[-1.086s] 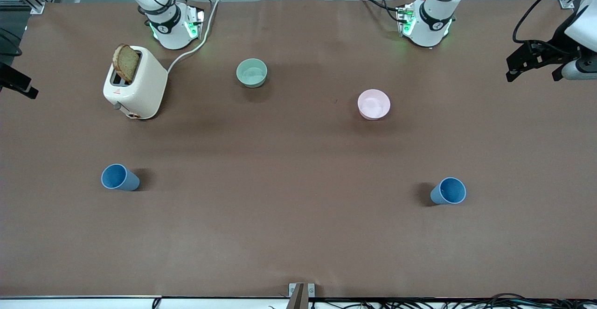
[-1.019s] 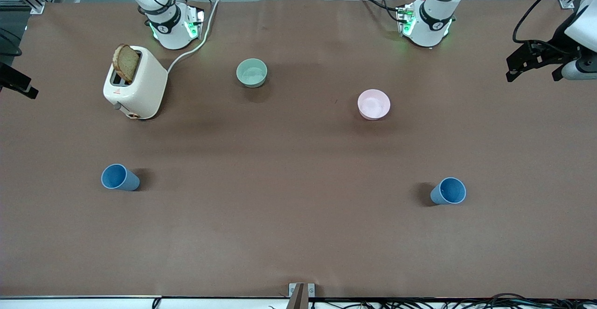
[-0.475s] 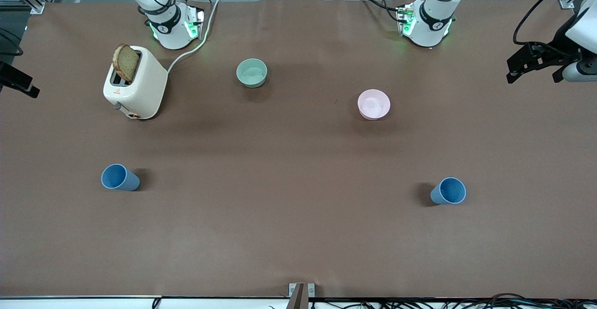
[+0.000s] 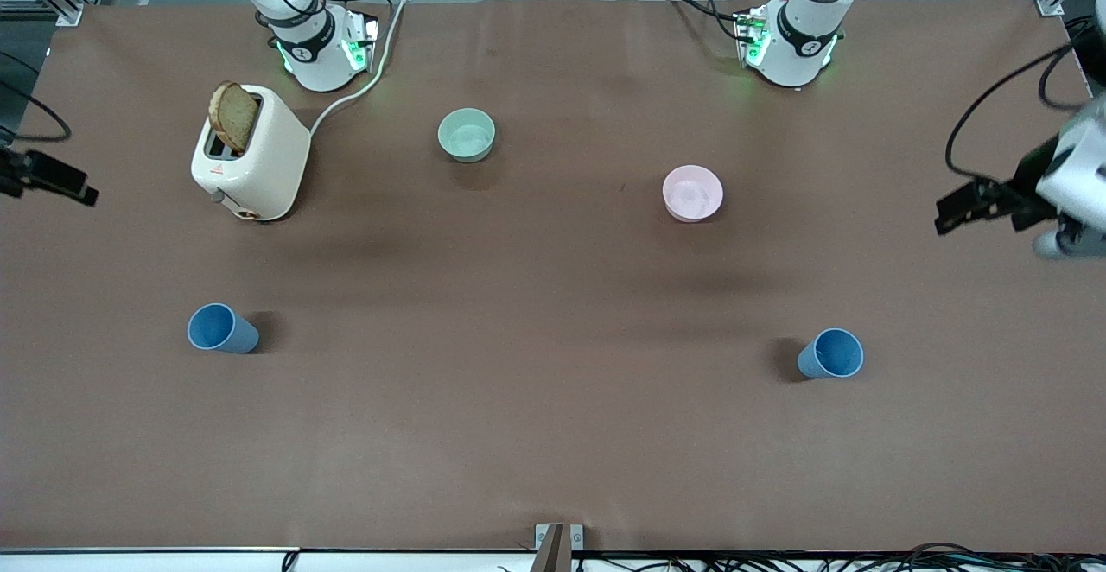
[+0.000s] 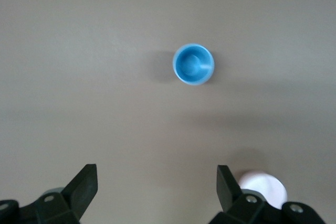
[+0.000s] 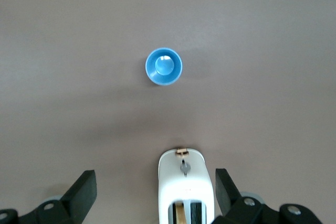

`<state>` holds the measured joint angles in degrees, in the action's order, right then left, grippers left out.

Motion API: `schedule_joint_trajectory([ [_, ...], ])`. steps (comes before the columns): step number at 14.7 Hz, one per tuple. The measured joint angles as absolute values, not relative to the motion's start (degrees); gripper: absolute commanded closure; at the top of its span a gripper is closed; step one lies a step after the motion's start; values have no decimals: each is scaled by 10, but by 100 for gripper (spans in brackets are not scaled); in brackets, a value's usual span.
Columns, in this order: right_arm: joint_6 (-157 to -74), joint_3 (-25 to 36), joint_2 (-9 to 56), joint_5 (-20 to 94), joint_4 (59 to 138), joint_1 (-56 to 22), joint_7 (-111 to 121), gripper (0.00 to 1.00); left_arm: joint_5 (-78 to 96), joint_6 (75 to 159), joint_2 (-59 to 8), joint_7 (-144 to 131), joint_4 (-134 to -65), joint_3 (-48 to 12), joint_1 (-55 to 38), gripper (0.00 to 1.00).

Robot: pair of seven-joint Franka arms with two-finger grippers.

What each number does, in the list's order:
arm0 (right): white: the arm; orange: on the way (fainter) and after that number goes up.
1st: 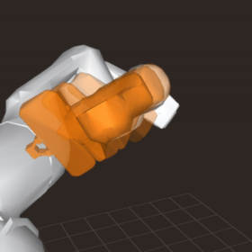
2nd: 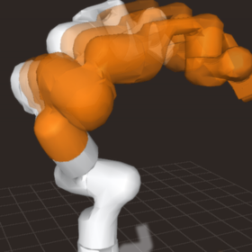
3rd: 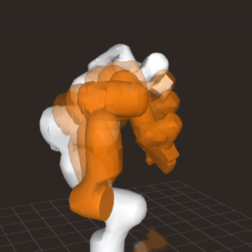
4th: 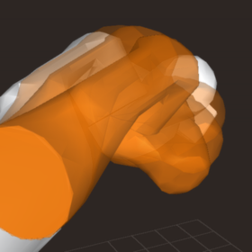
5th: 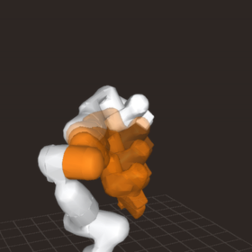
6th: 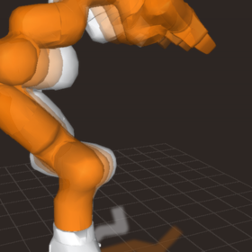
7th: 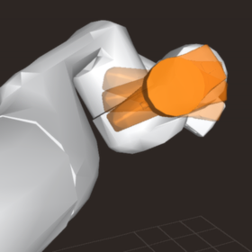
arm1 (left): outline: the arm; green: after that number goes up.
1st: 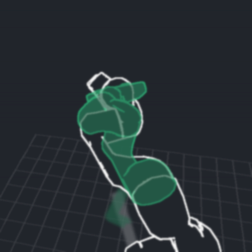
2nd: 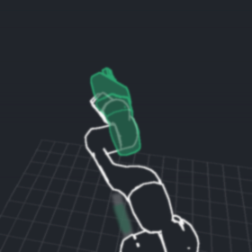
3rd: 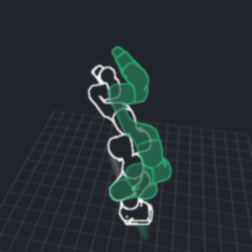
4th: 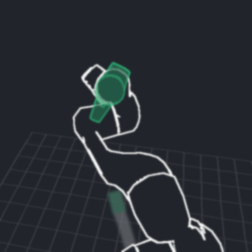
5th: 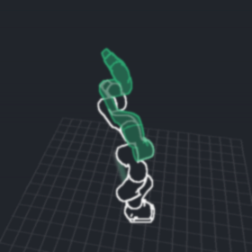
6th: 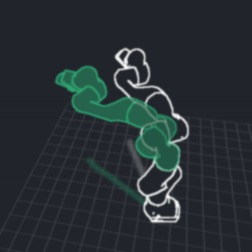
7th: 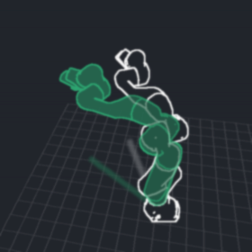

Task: Stack blue cups with both arms
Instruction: 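Reach the right gripper to one blue cup while the left gripper reaches the other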

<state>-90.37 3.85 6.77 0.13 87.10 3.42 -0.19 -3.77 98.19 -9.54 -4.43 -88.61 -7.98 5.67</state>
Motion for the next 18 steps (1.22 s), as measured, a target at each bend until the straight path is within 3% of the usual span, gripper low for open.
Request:
schedule_joint_trajectory([
  [6,-1121,38,192,1,936,35,61,0,-55,1123,-238,-82,-887,-80,64,0],
  [10,-1237,40,225,1,1001,37,90,0,-55,1173,-290,-138,-885,-81,60,0],
  [18,-1327,41,238,1,1067,66,133,0,-55,1207,-356,-218,-885,-83,56,0],
])
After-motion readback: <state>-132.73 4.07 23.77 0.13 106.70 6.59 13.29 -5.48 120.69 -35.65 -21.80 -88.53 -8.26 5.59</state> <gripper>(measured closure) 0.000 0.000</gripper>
